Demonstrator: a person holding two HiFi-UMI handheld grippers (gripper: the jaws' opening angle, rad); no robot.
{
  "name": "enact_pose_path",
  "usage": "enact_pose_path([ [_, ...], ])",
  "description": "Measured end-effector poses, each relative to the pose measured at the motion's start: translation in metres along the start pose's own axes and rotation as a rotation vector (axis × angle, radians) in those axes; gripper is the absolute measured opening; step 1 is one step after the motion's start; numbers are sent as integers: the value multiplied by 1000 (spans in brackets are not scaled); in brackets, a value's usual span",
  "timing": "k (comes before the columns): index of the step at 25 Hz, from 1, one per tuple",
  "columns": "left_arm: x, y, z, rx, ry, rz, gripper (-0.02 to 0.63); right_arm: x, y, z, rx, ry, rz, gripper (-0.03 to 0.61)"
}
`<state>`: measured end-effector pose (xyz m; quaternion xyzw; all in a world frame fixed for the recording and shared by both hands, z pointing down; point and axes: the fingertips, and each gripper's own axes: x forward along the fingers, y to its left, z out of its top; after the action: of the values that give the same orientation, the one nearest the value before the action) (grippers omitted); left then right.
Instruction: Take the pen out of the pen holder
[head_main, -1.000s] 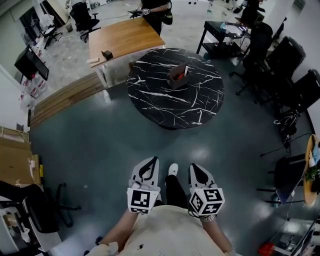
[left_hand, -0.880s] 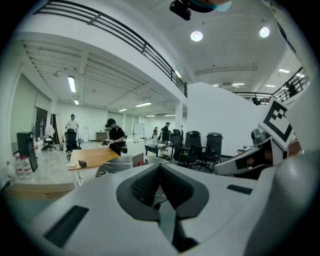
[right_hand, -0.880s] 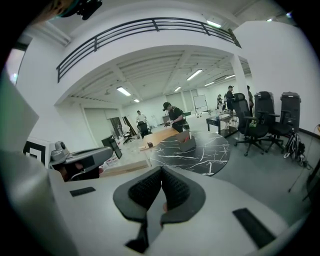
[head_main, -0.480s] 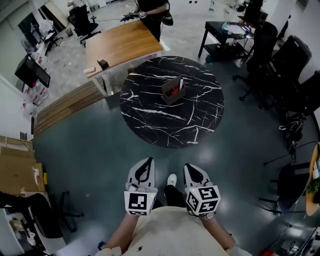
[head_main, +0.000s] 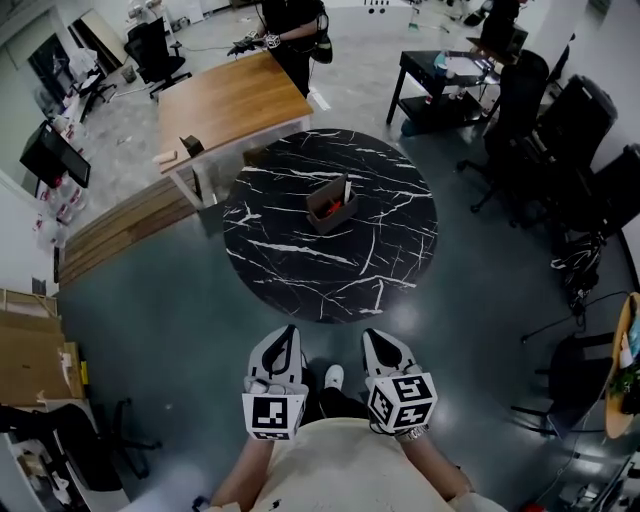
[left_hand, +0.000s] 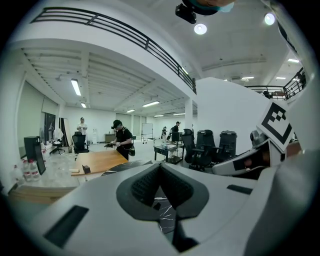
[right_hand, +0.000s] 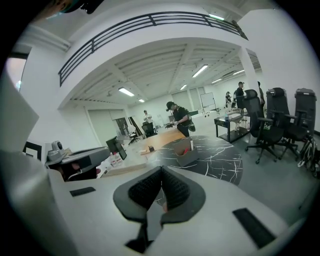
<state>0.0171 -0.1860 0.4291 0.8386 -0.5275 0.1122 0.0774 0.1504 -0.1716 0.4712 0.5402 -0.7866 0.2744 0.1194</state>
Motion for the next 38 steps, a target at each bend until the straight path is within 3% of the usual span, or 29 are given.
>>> enact_pose_path([
  [6, 45, 23, -9, -19, 19, -24, 10, 38, -19, 8, 14, 30, -54, 18],
  [15, 142, 71, 22, -9, -30, -105, 9, 107, -45, 56, 23, 35, -136, 18],
  [26, 237, 109, 16, 23, 50, -210, 9, 214, -68, 98, 44, 52, -123, 18],
  [33, 296, 125, 9, -33, 15, -246, 9, 290, -99, 93, 83, 119, -99, 18],
  [38, 332, 130, -5, 9, 57, -316, 10, 345, -127, 81, 129, 162, -120, 18],
])
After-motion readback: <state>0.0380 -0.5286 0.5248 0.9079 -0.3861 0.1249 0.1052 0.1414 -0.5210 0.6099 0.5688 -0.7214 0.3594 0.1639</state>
